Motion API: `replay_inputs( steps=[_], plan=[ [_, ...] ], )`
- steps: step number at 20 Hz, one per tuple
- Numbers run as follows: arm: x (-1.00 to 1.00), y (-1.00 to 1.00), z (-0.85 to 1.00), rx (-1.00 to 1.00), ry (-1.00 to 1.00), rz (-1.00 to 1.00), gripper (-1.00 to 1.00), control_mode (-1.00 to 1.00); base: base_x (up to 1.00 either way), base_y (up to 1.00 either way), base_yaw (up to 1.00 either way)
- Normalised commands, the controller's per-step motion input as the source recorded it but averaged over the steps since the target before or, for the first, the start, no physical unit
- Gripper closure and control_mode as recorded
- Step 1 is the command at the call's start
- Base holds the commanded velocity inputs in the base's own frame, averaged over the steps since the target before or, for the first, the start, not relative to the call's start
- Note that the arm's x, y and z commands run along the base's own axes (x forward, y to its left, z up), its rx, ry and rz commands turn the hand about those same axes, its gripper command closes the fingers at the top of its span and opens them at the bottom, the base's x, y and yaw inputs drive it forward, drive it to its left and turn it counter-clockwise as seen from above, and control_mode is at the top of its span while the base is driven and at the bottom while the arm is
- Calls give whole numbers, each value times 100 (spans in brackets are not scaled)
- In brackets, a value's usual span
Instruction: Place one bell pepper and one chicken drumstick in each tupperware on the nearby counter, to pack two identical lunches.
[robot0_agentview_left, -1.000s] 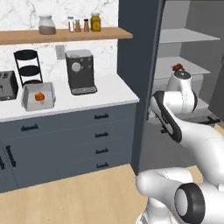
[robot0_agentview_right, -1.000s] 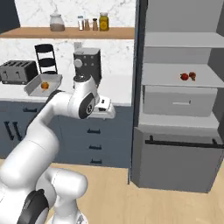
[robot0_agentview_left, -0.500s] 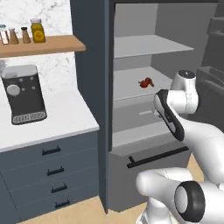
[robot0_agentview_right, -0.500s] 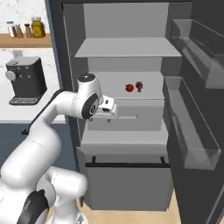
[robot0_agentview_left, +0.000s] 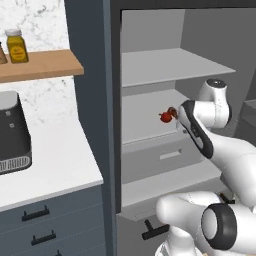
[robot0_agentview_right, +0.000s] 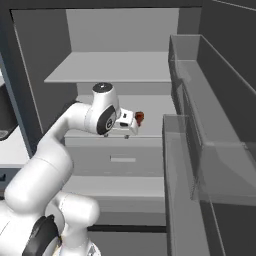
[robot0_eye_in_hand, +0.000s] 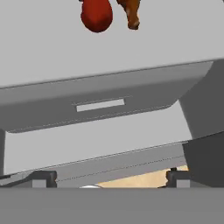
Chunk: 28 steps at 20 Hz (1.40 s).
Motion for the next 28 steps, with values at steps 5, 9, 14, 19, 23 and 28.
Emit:
replay_inputs(
  steps=[5,9,14,19,23,28],
  plan=[
    [74,27,23,1,-16,5,-100,-100,0,0,0],
    [79,0,-1,0,-6,0,-100,-100,0,0,0],
    [82,0,-4,5,-1,-3,-100,-100,0,0,0],
    [45,0,-38,9,0,-4,-100,-100,0,0,0],
    [17,0,-32,5,-3,-2,-100,-100,0,0,0],
    [32,0,-15,1,-13,0,-100,-100,0,0,0]
  ],
)
